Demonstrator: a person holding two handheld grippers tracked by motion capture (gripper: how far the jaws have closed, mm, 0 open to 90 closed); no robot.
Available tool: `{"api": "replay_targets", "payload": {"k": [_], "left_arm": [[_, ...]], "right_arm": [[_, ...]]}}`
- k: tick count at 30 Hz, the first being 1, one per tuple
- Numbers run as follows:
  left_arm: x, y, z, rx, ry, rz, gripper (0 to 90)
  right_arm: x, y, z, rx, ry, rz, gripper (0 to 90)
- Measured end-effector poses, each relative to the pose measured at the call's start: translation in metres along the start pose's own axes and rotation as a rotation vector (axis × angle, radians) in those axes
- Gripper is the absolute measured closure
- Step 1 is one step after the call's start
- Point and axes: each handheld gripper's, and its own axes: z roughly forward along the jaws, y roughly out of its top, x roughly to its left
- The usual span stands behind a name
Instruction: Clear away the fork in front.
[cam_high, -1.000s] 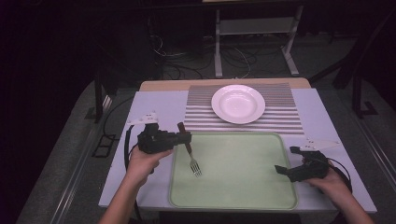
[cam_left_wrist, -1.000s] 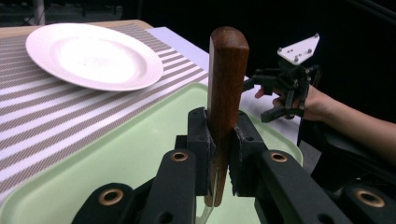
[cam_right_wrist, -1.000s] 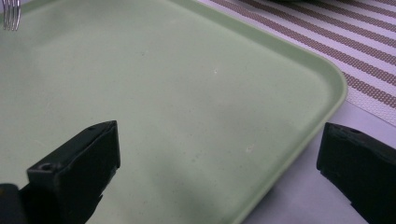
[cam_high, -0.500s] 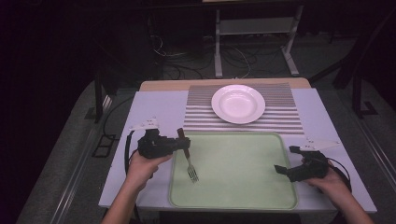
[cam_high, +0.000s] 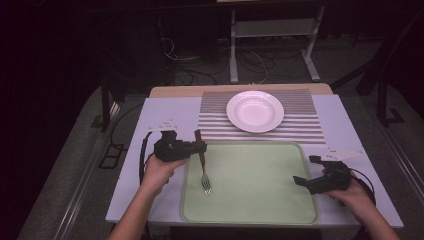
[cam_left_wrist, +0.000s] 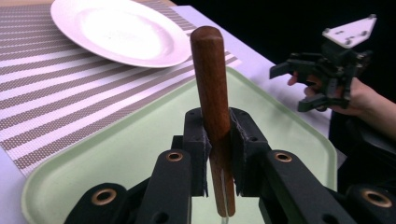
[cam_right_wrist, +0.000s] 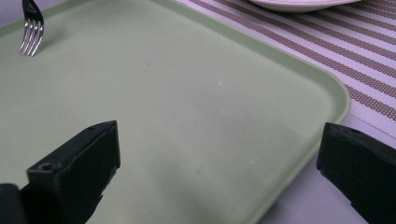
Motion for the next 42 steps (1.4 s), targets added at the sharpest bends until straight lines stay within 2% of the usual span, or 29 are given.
{"api": "replay_targets", "payload": {"k": [8, 9, 16, 18, 21, 29, 35, 42], "left_arm": [[0.015, 0.002, 0.018, 0.041, 0.028, -0.046, 75.2], [0.018, -0.001, 0.022, 0.061, 0.039, -0.059, 73.9], [0.028, -0.011, 0.03, 0.091, 0.07, -0.107, 70.8], [0.031, -0.013, 0.031, 0.09, 0.072, -0.122, 70.2], [0.036, -0.019, 0.036, 0.127, 0.076, -0.144, 68.7], [0.043, -0.028, 0.043, 0.183, 0.086, -0.191, 67.6], [0.046, -0.032, 0.05, 0.227, 0.093, -0.208, 67.9], [0.049, -0.035, 0.053, 0.243, 0.111, -0.211, 67.5]], "right_arm": [[0.0, 0.0, -0.001, -0.004, 0.005, -0.002, 0.0], [-0.001, 0.0, -0.001, -0.006, 0.005, -0.003, 0.0], [-0.001, 0.002, -0.001, -0.016, 0.007, -0.007, 0.0], [-0.001, 0.002, -0.001, -0.014, 0.008, -0.008, 0.0], [0.0, 0.002, -0.001, -0.014, 0.01, -0.011, 0.0], [0.001, 0.002, 0.0, -0.013, 0.012, -0.018, 0.0], [0.002, 0.002, 0.001, -0.012, 0.014, -0.024, 0.0], [0.002, 0.003, 0.0, -0.019, 0.014, -0.024, 0.0]]}}
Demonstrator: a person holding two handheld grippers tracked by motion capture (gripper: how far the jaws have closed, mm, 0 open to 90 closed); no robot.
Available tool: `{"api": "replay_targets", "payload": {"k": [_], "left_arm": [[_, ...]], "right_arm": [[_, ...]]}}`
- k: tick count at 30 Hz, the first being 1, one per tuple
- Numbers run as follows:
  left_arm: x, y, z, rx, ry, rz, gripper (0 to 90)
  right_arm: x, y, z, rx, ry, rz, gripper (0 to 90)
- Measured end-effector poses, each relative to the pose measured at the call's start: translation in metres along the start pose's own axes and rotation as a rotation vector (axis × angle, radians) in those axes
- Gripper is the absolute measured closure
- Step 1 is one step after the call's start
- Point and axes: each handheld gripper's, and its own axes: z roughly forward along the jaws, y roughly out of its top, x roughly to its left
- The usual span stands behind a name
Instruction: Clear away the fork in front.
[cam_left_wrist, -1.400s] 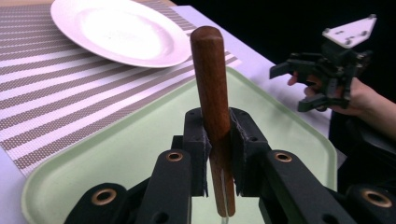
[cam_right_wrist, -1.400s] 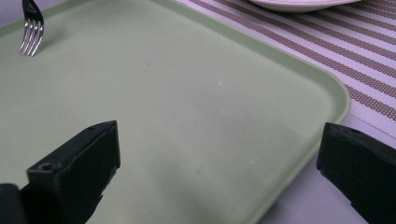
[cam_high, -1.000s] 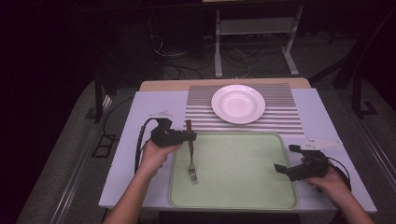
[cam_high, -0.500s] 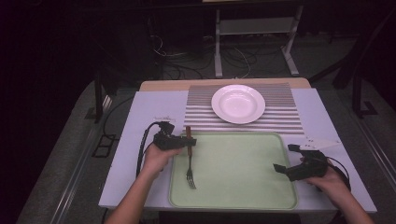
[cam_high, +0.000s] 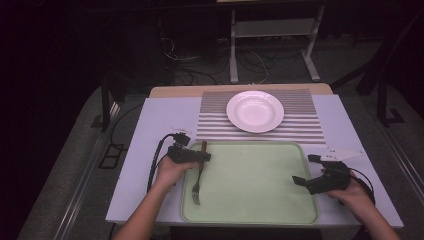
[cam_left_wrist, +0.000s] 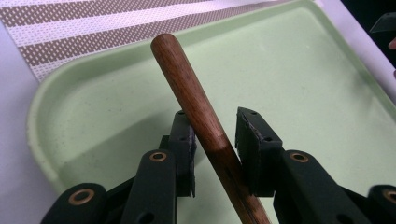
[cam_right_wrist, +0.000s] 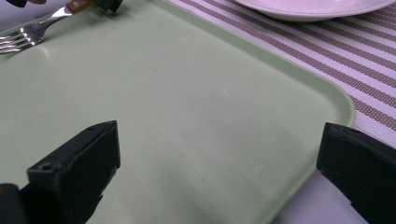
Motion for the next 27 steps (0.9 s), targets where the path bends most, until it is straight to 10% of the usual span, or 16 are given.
{"api": "replay_targets", "payload": {"k": [14, 21, 27], "left_arm": [[-0.003, 0.001, -0.005, -0.036, 0.069, 0.051, 65.4], [-0.017, 0.005, -0.009, -0.067, 0.06, 0.137, 88.2], [-0.027, 0.004, 0.006, -0.024, 0.055, 0.183, 89.5]], "right_arm": [[0.001, 0.0, -0.001, -0.004, 0.001, -0.004, 0.0], [0.001, 0.0, 0.0, -0.001, 0.002, -0.008, 0.0], [0.002, 0.0, 0.0, 0.002, 0.005, -0.009, 0.0]]}}
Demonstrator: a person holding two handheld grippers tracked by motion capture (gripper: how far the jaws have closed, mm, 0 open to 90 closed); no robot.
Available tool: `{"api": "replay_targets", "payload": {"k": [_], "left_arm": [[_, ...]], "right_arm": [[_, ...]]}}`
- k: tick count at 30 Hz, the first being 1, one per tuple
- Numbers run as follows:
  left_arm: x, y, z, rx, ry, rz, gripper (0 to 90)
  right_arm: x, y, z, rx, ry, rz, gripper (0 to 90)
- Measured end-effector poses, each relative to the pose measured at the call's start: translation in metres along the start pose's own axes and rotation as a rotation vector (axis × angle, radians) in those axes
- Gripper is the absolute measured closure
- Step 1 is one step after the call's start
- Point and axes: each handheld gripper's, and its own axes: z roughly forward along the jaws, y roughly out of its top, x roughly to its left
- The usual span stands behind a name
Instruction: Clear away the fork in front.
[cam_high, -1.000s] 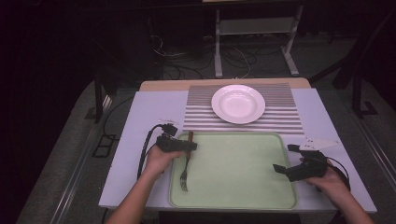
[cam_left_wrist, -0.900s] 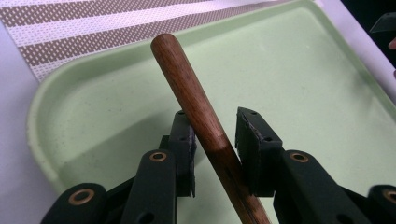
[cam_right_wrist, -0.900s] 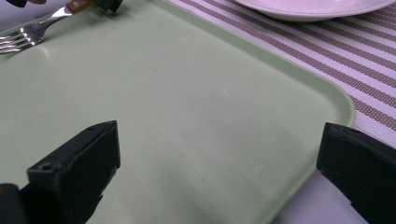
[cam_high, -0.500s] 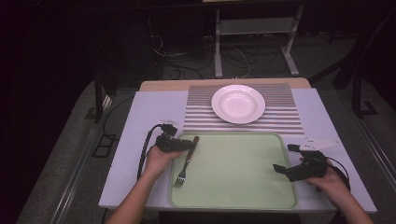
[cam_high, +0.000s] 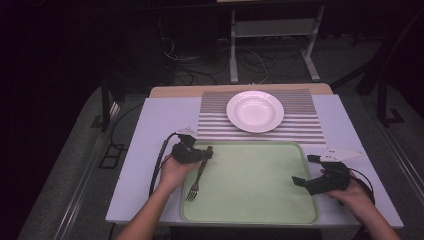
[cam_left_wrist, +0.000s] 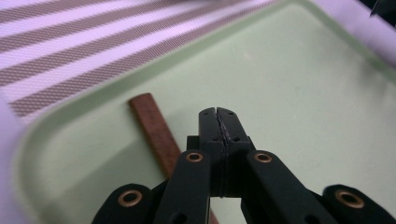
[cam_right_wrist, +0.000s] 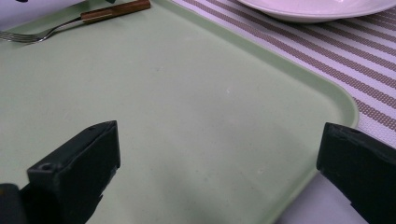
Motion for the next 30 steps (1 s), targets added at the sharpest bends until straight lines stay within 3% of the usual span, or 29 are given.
{"api": "replay_targets", "payload": {"k": [11, 30], "left_arm": [[0.002, -0.003, 0.012, 0.044, 0.023, 0.025, 89.4], [0.02, -0.009, -0.001, 0.037, 0.087, -0.011, 89.4]], "right_arm": [[0.0, 0.001, 0.001, -0.002, 0.009, 0.003, 0.0], [-0.001, -0.001, 0.001, 0.012, -0.005, 0.006, 0.0]]}}
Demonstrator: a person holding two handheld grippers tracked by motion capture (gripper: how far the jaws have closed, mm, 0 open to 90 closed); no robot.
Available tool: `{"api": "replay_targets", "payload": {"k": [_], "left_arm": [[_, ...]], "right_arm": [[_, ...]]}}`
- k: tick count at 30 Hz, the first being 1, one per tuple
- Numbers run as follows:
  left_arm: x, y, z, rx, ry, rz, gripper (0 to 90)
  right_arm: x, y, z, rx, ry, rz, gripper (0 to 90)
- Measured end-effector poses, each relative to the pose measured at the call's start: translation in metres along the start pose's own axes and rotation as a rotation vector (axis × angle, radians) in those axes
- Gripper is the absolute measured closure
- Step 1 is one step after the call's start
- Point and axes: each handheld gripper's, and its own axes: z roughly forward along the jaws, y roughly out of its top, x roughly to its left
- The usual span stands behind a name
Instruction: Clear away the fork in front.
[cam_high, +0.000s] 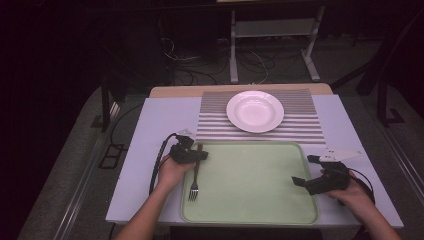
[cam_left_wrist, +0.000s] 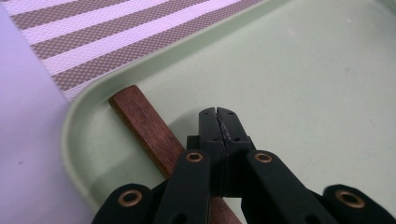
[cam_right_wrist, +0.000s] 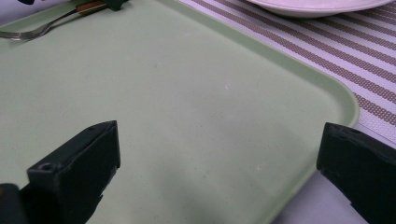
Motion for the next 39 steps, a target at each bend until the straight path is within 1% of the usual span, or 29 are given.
{"api": "replay_targets", "payload": {"k": [1, 5, 6, 9, 10, 12, 15, 20, 21, 23, 28, 31, 32, 36, 38, 39], "left_arm": [[0.001, -0.001, -0.001, -0.003, 0.005, -0.003, 89.4], [0.004, -0.002, -0.005, -0.004, 0.02, -0.001, 89.3], [0.005, -0.003, -0.005, -0.008, 0.019, -0.004, 89.3], [0.006, -0.003, -0.006, -0.007, 0.015, -0.006, 89.1], [0.005, -0.003, -0.006, -0.006, 0.015, 0.003, 87.7], [0.005, -0.003, -0.006, -0.006, 0.017, 0.009, 87.2], [0.003, -0.003, -0.008, -0.014, 0.008, 0.02, 83.0], [-0.005, -0.003, -0.015, -0.044, 0.001, 0.06, 70.5], [-0.006, -0.003, -0.016, -0.044, -0.002, 0.07, 66.5], [-0.011, -0.004, -0.02, -0.056, 0.01, 0.097, 59.9], [-0.02, -0.005, -0.03, -0.092, 0.02, 0.141, 46.8], [-0.025, -0.006, -0.035, -0.11, 0.023, 0.144, 35.6], [-0.026, -0.007, -0.037, -0.113, 0.023, 0.154, 33.5], [-0.03, -0.012, -0.043, -0.12, 0.018, 0.166, 23.1], [-0.03, -0.015, -0.046, -0.12, 0.005, 0.162, 20.2], [-0.03, -0.017, -0.048, -0.13, 0.005, 0.162, 15.9]], "right_arm": [[0.0, 0.0, 0.0, 0.0, 0.0, 0.001, 0.0], [0.0, -0.001, 0.001, -0.001, -0.024, -0.001, 0.0], [0.0, -0.001, 0.001, -0.002, -0.03, -0.003, 0.0], [0.002, -0.002, 0.002, 0.005, -0.058, -0.021, 0.0], [0.003, -0.002, 0.003, 0.017, -0.07, -0.031, 0.0], [0.004, -0.002, 0.003, 0.018, -0.071, -0.035, 0.0], [0.004, -0.002, 0.003, 0.015, -0.068, -0.038, 0.0], [0.002, -0.002, 0.004, 0.013, -0.069, -0.03, 0.0], [0.002, -0.002, 0.004, 0.015, -0.07, -0.031, 0.0], [0.002, -0.002, 0.004, 0.019, -0.074, -0.03, 0.0], [0.002, -0.002, 0.003, 0.014, -0.076, -0.027, 0.0], [0.002, -0.001, 0.003, 0.011, -0.076, -0.023, 0.0], [0.002, -0.001, 0.004, 0.011, -0.075, -0.02, 0.0], [0.0, -0.001, 0.003, 0.015, -0.077, -0.007, 0.0], [0.0, -0.001, 0.002, 0.014, -0.076, -0.001, 0.0], [-0.001, -0.001, 0.002, 0.011, -0.076, 0.001, 0.0]]}}
